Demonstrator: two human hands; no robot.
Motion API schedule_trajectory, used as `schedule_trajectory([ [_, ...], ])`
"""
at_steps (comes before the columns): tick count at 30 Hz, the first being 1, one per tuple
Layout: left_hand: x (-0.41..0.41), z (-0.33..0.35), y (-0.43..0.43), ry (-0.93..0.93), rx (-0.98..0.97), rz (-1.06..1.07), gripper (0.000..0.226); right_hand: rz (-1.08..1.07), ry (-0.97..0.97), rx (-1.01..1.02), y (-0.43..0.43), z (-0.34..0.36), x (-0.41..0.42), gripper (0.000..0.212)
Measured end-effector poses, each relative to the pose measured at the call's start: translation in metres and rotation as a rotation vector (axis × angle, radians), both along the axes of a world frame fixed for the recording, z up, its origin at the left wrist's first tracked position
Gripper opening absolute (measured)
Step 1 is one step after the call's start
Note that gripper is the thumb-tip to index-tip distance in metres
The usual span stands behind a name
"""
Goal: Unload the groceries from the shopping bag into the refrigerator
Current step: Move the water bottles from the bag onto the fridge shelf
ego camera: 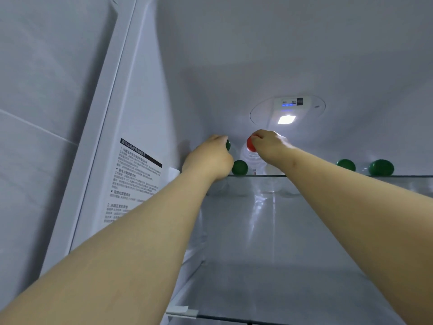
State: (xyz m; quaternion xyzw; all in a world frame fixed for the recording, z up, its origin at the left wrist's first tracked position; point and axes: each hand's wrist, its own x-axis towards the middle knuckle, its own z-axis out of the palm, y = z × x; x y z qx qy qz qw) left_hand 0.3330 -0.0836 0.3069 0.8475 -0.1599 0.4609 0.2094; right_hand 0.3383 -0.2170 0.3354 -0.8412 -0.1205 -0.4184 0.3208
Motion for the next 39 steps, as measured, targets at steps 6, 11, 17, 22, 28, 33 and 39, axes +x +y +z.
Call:
schedule_trajectory([
  [6, 0.0, 0.0, -0.001, -0.003, 0.007, 0.01, 0.047, 0.021, -0.062, -0.006, -0.001, 0.0, 0.006, 0.035],
  [11, -0.001, 0.0, -0.001, -0.007, 0.0, 0.009, 0.046, 0.008, -0.062, -0.047, -0.004, 0.001, 0.008, 0.035],
  [17, 0.001, 0.0, 0.0, -0.03, 0.007, 0.003, 0.044, -0.07, -0.107, -0.059, -0.007, -0.002, 0.008, 0.032],
  [22, -0.001, -0.004, -0.001, -0.078, -0.063, 0.02, 0.045, -0.141, -0.32, -0.023, -0.005, -0.007, -0.016, 0.032],
  [28, -0.025, -0.016, -0.01, -0.285, -0.222, 0.045, 0.028, -0.205, -0.445, -0.072, -0.011, -0.042, -0.053, 0.035],
  [33, -0.066, -0.056, -0.022, -0.41, -0.204, -0.037, 0.024, -0.194, -0.465, -0.058, -0.022, -0.092, -0.088, 0.032],
  [39, -0.1, -0.127, -0.034, -0.554, -0.097, -0.183, 0.028, -0.199, -0.401, -0.064, -0.038, -0.17, -0.131, 0.031],
])
